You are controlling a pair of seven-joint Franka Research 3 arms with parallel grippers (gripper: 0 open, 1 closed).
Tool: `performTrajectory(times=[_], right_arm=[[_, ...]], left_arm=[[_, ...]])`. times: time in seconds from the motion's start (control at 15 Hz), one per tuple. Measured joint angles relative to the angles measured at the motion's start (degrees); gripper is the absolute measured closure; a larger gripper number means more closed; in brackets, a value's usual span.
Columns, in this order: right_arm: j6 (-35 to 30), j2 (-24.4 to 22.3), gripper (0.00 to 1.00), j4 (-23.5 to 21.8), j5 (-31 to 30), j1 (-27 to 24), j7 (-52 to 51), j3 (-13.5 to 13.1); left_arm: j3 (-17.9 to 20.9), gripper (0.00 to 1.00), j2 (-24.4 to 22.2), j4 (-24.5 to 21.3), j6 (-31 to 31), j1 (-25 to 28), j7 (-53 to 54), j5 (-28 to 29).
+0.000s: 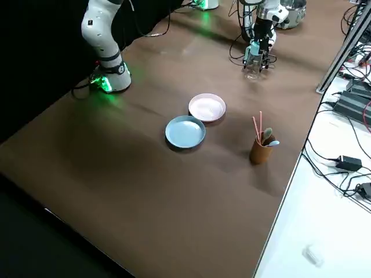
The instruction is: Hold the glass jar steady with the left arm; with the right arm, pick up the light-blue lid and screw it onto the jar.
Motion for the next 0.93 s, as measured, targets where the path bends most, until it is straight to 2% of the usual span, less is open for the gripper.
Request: performTrajectory(times=[0.93], right_arm=[[1.1, 0.5, 0.0, 0.8, 1.8, 0.2, 0.6, 0.1]], left_arm=[[0.0, 0.07, 0.0, 0.0, 0.0, 0.0, 0.0, 0.0]])
